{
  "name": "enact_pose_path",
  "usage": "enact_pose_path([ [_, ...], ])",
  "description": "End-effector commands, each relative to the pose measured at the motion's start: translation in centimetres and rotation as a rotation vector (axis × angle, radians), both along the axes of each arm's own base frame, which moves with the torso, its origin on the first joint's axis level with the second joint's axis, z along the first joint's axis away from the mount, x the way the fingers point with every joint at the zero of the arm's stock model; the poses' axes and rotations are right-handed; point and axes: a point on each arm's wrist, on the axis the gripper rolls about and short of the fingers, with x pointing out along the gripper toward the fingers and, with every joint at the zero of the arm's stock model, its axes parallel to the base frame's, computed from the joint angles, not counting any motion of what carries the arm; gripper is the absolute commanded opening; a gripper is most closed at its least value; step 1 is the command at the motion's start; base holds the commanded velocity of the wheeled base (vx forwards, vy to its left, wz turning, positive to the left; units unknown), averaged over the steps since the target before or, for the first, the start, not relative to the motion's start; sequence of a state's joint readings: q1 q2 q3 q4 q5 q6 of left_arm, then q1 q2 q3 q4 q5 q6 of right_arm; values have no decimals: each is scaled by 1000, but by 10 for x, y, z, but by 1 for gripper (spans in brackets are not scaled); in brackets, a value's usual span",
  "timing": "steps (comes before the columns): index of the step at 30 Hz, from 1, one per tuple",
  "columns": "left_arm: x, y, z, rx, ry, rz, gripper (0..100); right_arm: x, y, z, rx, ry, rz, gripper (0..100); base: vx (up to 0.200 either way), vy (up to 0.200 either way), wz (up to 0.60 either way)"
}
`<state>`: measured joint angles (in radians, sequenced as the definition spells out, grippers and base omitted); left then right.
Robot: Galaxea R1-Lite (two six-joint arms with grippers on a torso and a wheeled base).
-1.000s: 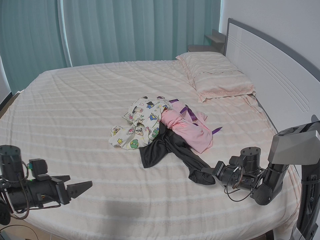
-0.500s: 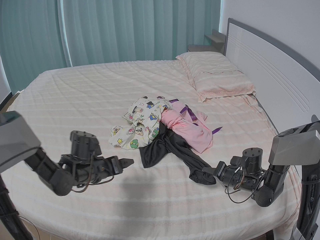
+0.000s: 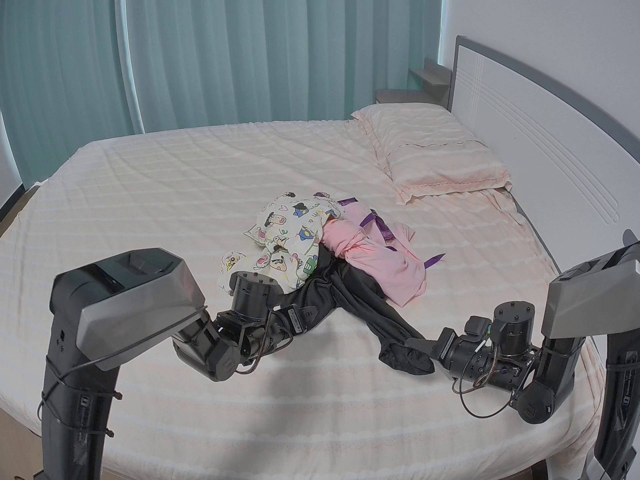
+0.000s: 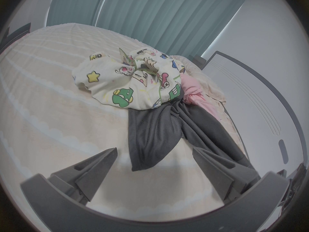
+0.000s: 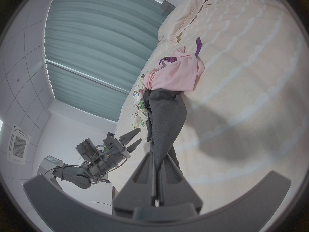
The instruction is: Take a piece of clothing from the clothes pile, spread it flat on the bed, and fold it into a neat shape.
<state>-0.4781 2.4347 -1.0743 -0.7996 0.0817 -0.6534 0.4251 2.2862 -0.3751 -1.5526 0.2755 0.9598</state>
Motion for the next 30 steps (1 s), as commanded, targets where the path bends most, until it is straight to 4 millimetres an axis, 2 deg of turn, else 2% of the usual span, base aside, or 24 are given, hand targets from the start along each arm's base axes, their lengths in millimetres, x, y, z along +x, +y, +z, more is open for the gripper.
enact_pose_path([
  [1, 10, -12, -25, 6, 13, -7, 100, -2, 1, 4, 7, -15, 3, 0, 0, 0, 0],
  [4, 15, -15, -33, 13, 5, 7, 100, -2, 2, 4, 7, -15, 8, 0, 0, 0, 0],
  [8, 26, -22, -35, 12, -33, 44, 100, -3, 2, 4, 6, -13, 9, 0, 0, 0, 0],
  [13, 30, -27, -36, -7, -45, 54, 100, -2, 2, 3, 6, -12, 8, 0, 0, 0, 0],
  [14, 30, -27, -36, -9, -45, 55, 0, -2, 2, 3, 6, -12, 8, 0, 0, 0, 0],
  [21, 23, -25, -33, -9, -38, 123, 0, -2, 1, 3, 5, -11, 6, 0, 0, 0, 0],
  [26, 7, -14, -7, -2, -54, 155, 0, -3, 2, 2, 4, -9, 8, 0, 0, 0, 0],
  [30, -12, -4, 24, -53, -61, 174, 0, -5, 3, 7, 7, -22, 15, 0, 0, 0, 0],
])
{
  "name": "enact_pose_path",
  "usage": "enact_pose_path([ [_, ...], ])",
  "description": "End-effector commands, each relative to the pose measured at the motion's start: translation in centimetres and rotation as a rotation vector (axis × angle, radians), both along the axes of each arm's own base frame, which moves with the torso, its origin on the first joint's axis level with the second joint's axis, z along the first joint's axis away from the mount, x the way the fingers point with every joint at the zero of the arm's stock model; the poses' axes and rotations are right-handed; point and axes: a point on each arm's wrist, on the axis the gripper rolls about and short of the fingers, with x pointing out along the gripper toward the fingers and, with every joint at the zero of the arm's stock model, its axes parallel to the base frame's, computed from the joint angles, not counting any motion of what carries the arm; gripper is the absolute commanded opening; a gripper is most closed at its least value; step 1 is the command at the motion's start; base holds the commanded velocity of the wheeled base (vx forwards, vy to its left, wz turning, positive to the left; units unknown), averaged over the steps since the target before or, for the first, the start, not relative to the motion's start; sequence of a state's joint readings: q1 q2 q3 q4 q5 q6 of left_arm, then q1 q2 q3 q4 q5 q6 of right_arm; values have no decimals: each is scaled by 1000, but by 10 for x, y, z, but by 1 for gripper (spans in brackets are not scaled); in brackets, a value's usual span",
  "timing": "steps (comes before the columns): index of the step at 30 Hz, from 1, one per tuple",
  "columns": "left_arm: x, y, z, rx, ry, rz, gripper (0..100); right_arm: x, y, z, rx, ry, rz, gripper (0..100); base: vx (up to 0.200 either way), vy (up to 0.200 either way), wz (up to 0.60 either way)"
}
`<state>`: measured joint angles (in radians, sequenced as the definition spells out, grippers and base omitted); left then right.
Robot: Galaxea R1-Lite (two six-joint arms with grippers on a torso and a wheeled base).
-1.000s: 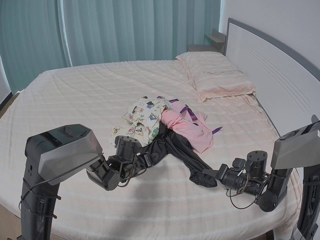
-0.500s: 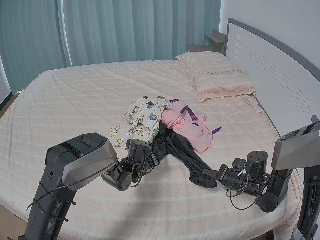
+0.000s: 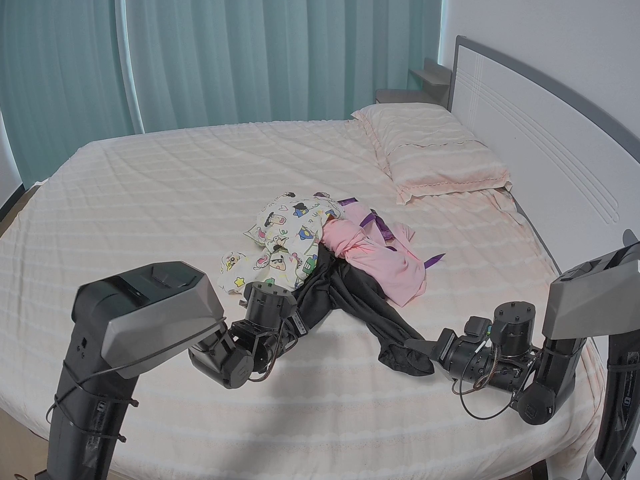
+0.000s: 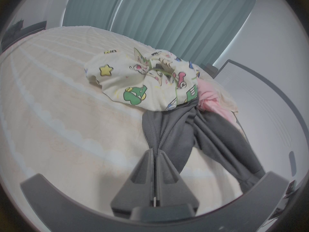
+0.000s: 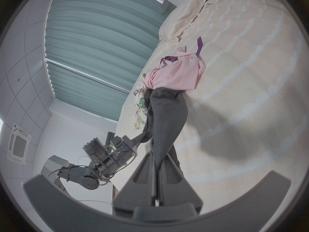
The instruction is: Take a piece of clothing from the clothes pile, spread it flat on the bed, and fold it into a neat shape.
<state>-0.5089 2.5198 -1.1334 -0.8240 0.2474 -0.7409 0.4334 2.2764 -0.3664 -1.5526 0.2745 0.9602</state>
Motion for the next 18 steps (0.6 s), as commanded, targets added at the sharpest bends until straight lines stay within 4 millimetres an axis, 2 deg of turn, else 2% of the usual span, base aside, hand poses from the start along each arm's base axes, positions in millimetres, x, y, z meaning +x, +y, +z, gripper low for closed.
enact_pose_path([
  [1, -25, 13, 59, -85, -53, 27, 0, -5, 3, 11, 13, -37, 14, 0, 0, 0, 0],
  [2, -25, 13, 61, -89, -55, 29, 0, -5, 3, 12, 15, -37, 15, 0, 0, 0, 0],
  [4, -47, 22, 92, -144, -72, 20, 0, -14, 6, 28, 35, -73, 38, 0, 0, 0, 0],
  [5, -49, 23, 95, -147, -74, 16, 0, -15, 6, 30, 37, -78, 39, 0, 0, 0, 0],
  [6, -66, 28, 114, -168, -91, -10, 0, -20, 8, 43, 54, -114, 52, 0, 0, 0, 0],
  [8, -82, 37, 141, -207, -137, -28, 0, -25, 8, 63, 86, -177, 58, 0, 0, 0, 0],
  [9, -82, 37, 141, -207, -137, -28, 0, -25, 8, 63, 86, -177, 58, 0, 0, 0, 0],
  [10, -99, 47, 167, -241, -189, -40, 0, -31, 4, 90, 131, -258, 57, 0, 0, 0, 0],
  [11, -106, 51, 177, -253, -210, -42, 0, -34, 1, 102, 151, -296, 56, 0, 0, 0, 0],
  [12, -107, 51, 178, -255, -213, -42, 0, -35, 1, 104, 154, -303, 56, 0, 0, 0, 0],
  [13, -121, 59, 201, -289, -275, -45, 0, -41, -4, 127, 193, -387, 50, 0, 0, 0, 0],
  [14, -126, 62, 209, -301, -300, -47, 0, -43, -6, 136, 207, -416, 47, 0, 0, 0, 0],
  [17, -143, 75, 242, -352, -403, -42, 0, -53, -17, 182, 283, -591, 24, 0, 0, 0, 0],
  [18, -146, 77, 247, -361, -419, -43, 0, -54, -20, 191, 296, -625, 19, 0, 0, 0, 0],
])
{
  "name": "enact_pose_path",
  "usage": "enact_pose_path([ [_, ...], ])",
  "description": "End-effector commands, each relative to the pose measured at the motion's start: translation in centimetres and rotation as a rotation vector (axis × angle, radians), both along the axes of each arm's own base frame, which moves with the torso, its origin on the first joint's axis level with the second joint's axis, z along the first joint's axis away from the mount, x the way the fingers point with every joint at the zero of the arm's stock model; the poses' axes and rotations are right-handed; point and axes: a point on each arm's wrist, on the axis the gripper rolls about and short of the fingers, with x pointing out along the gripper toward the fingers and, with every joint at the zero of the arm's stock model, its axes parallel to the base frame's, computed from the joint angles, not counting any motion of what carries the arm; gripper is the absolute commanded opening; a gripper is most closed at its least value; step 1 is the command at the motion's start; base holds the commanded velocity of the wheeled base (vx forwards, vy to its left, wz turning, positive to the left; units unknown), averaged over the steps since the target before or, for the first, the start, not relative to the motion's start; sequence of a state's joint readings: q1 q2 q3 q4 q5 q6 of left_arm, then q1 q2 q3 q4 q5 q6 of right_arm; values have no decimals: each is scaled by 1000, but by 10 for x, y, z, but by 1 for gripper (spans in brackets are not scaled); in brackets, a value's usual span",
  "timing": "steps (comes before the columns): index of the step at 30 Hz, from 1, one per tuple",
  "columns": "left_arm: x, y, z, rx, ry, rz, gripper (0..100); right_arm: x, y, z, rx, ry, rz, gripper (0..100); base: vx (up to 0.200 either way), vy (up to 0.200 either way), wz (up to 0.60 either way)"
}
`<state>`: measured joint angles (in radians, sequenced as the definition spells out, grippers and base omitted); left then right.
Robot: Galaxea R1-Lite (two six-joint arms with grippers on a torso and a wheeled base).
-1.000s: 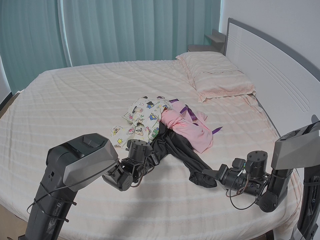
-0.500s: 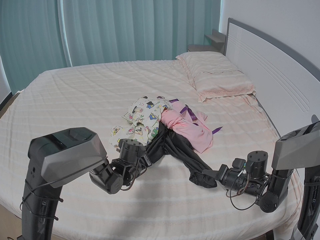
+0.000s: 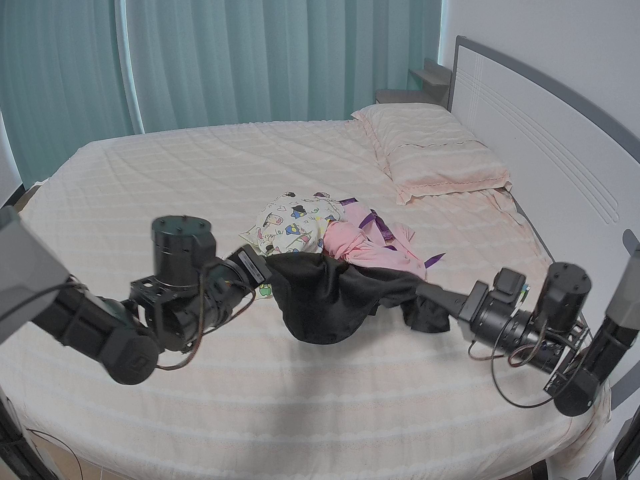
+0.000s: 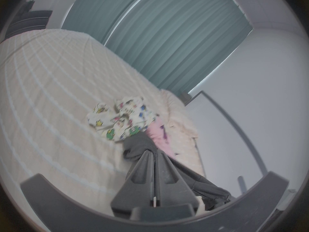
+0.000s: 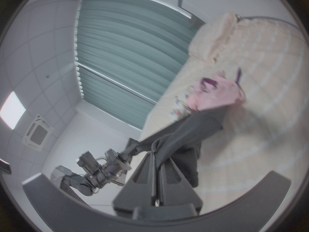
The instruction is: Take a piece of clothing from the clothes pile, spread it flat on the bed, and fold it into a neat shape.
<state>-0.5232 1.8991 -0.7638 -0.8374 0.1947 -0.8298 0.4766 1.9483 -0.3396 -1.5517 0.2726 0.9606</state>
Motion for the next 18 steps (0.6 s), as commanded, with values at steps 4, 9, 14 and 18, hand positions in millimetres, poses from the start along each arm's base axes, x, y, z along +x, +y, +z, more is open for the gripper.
enact_pose_path([
  [4, -70, 43, 101, -165, -281, 2, 0, -32, -37, 124, 205, -445, -65, 0, 0, 0, 0],
  [9, -74, 49, 88, -144, -246, 21, 0, -32, -40, 110, 174, -382, -74, 0, 0, 0, 0],
  [14, -80, 53, 66, -110, -171, 18, 0, -33, -39, 82, 130, -277, -64, 0, 0, 0, 0],
  [18, -83, 53, 52, -147, -131, 27, 0, -32, -39, 63, 98, -198, -63, 0, 0, 0, 0],
])
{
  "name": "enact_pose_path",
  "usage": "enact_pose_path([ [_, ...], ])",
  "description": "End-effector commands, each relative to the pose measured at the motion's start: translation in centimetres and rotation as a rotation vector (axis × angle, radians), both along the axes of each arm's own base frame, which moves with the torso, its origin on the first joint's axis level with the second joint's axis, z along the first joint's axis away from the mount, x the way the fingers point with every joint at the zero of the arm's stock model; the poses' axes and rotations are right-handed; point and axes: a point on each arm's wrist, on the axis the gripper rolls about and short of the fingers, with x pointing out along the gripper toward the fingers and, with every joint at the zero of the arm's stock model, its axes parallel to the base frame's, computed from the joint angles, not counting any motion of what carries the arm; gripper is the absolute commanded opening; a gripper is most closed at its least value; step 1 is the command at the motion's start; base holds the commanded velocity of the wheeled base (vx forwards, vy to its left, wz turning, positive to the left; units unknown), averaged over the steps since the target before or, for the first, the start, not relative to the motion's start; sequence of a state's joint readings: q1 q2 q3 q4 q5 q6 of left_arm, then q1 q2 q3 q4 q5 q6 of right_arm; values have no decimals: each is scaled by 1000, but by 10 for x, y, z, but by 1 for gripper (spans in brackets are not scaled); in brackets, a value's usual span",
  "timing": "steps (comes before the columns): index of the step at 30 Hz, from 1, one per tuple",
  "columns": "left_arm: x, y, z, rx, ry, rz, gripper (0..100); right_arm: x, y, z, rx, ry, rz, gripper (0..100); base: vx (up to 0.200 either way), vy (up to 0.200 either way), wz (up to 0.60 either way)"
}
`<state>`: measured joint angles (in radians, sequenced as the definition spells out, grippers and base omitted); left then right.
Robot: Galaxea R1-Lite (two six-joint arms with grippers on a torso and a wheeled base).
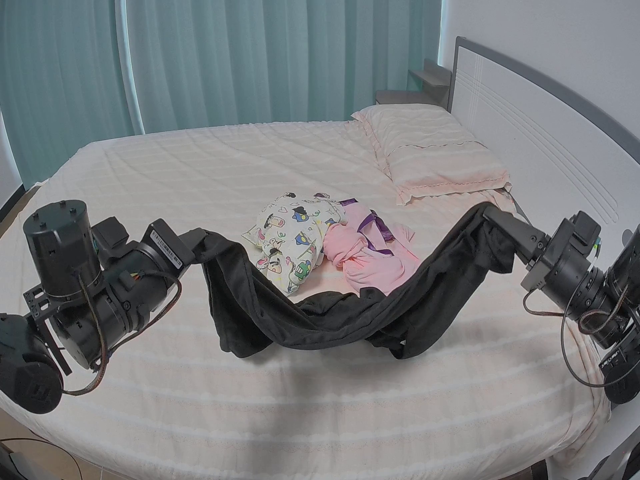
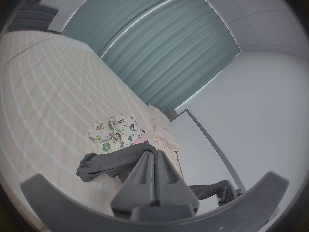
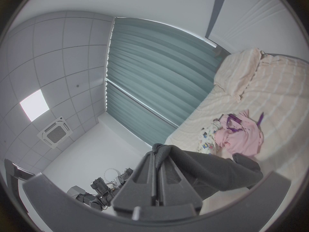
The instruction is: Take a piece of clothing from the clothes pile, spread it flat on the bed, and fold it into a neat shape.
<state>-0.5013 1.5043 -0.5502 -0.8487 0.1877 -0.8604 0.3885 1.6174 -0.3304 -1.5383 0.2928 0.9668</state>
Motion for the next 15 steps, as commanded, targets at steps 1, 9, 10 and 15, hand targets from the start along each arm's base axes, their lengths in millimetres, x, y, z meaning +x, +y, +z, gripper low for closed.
enact_pose_path([
  [1, -6, 3, -11, -40, 28, 5, 0, 1, 1, -22, -37, 87, 4, 0, 0, 0, 0],
  [9, -16, 6, -26, -53, 53, -3, 0, -2, 3, -27, -44, 103, 15, 0, 0, 0, 0],
  [10, -17, 7, -27, -55, 59, -2, 0, -3, 3, -28, -44, 104, 17, 0, -200, 0, 0],
  [15, -21, 9, -34, -82, 96, 5, 0, -4, 3, -28, -44, 104, 18, 0, -200, 0, 0],
])
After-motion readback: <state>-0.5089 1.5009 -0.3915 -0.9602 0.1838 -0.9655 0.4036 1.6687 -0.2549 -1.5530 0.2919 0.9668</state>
